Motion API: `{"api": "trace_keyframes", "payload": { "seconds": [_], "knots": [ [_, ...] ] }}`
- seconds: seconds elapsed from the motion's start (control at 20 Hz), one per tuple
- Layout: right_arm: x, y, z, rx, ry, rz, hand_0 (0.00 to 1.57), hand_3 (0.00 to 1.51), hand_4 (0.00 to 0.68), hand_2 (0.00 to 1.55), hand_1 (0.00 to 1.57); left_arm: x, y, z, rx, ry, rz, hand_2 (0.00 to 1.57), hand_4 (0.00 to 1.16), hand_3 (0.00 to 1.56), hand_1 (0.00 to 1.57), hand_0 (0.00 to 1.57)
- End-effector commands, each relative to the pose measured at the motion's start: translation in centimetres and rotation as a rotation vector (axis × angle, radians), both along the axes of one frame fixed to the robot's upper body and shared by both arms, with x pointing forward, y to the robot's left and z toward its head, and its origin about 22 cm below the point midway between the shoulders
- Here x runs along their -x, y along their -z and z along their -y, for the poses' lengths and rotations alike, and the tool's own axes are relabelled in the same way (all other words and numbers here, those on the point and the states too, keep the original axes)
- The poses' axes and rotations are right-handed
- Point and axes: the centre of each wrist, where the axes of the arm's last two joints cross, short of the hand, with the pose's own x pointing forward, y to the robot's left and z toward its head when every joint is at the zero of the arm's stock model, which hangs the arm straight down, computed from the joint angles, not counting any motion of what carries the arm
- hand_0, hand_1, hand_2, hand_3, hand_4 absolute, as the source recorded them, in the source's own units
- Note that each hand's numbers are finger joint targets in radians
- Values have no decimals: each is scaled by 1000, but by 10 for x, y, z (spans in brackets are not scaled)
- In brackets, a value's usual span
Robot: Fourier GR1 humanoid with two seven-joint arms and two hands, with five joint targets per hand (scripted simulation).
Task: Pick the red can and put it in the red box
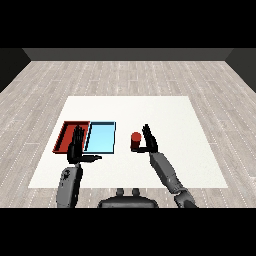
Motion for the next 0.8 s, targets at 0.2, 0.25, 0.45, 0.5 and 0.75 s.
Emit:
{"api": "trace_keyframes", "payload": {
  "seconds": [0.2,0.25,0.45,0.5,0.75],
  "knots": [
    [-16,-7,-1,-13,1,-5,0,0,0,0,0,4,-10,22,3,-6,0,0,0,0,0,0],
    [-13,-1,-10,-7,-3,-8,0,0,0,0,0,-8,8,-14,3,-11,-3,0,0,0,0,0],
    [-1,-4,-19,-19,-34,-8,0,0,0,0,0,9,-1,-3,-4,-5,-6,0,0,0,0,0],
    [-1,-1,-23,-37,-34,-17,0,0,0,0,0,-1,-15,-13,1,13,-2,0,0,0,0,0],
    [-14,-8,-29,-49,-51,-23,0,0,0,0,0,-10,-8,-7,-4,1,14,0,0,0,0,0]
  ]
}}
